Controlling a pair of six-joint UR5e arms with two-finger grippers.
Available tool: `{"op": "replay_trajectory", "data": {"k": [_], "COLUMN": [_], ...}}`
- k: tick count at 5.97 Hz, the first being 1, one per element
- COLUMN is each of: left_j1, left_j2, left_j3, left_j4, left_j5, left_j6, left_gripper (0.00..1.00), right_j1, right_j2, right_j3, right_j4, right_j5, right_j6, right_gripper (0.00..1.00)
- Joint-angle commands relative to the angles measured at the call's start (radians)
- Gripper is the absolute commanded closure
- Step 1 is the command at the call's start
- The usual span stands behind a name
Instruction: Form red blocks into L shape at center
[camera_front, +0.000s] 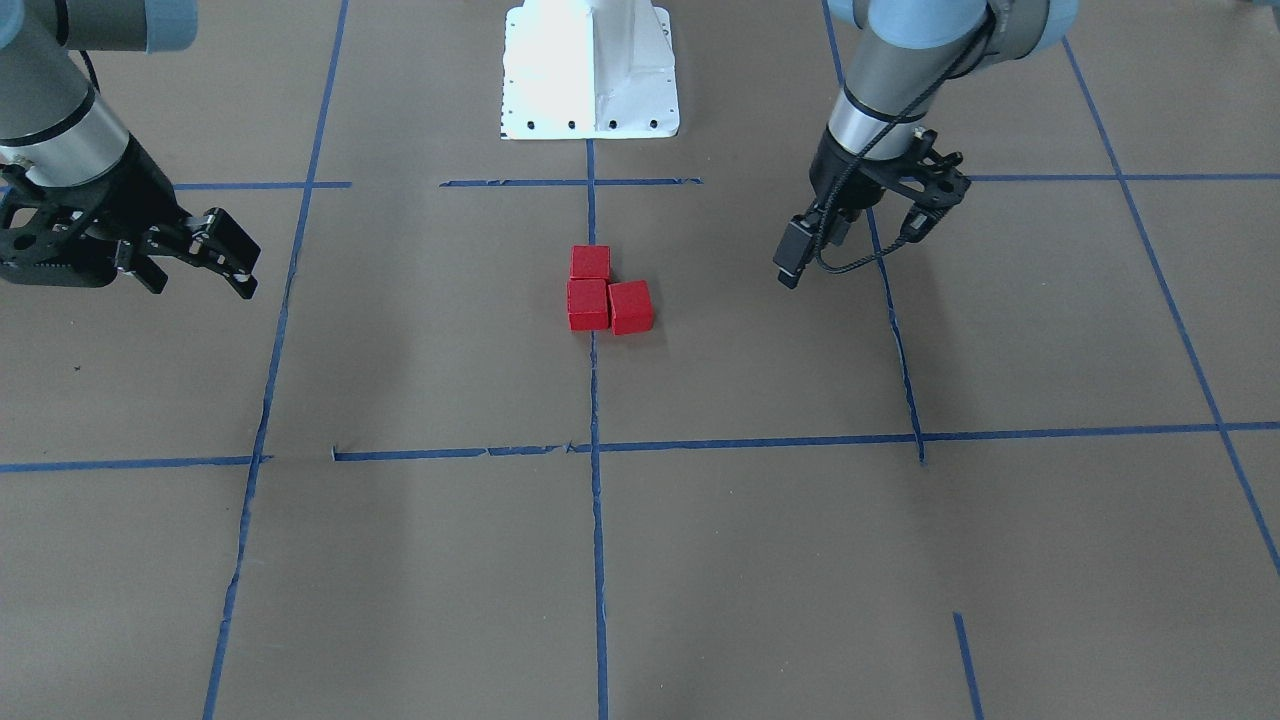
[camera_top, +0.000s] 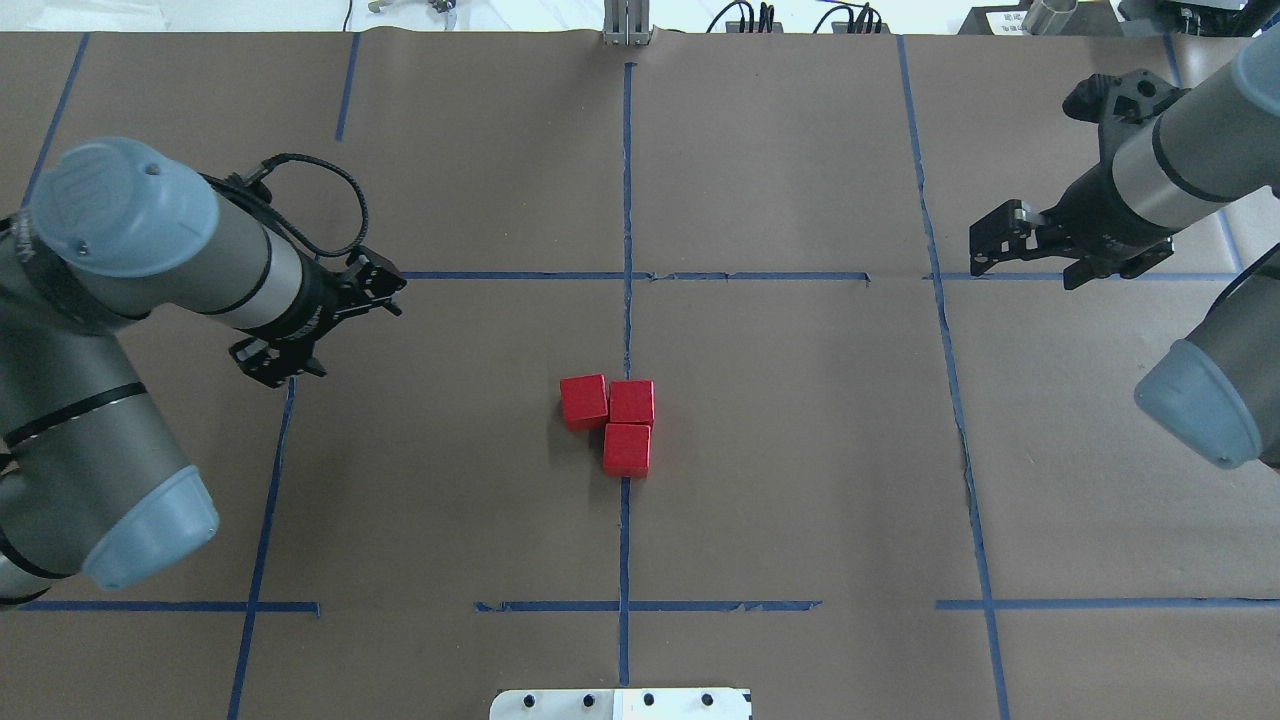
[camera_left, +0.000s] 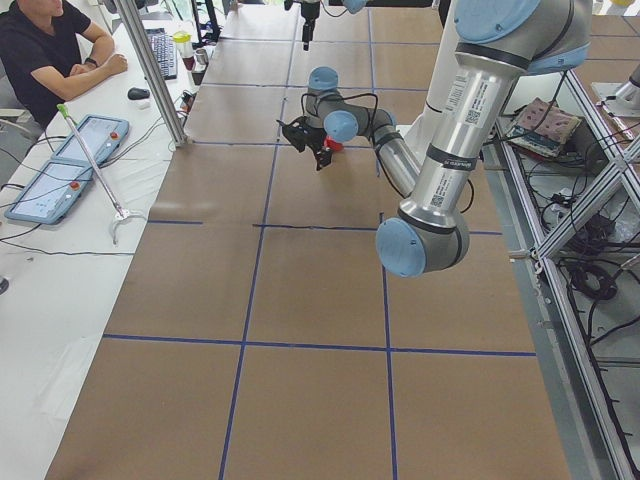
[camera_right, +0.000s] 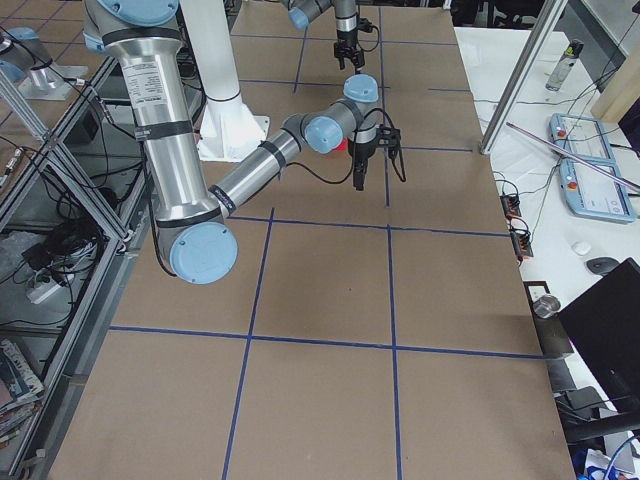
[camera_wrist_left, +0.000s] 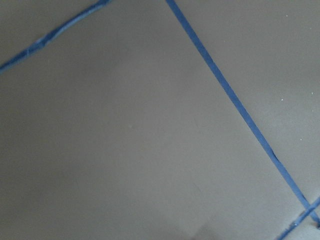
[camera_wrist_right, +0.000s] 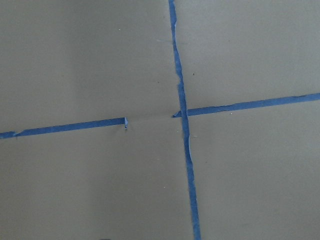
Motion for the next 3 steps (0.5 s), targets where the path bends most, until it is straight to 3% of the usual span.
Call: {"op": "replay_trajectory", "data": {"k": [1,2,3], "left_j1": [-0.141,-0.247,-0.386], "left_j2": [0.142,0.205,0.26], "left_j3": [-0.012,-0.011,-0.004], "left_j4": [-0.012,-0.013,-0.016], "left_j5": [-0.011,-0.075,-0.199], "left_j6": [0.503,0.685,0.93], "left_gripper": [0.0,0.0,0.0], "right_j1": [0.073,0.123,0.175], "right_j2": [-0.037,-0.063,-0.098], "right_j3": [-0.035,-0.049,-0.052], "right_j4": [0.004,0.006,0.008], "right_j5": [0.023,0.048,0.103], "right_j6": [-0.157,-0.232,-0.287], "right_gripper": [0.0,0.0,0.0]}}
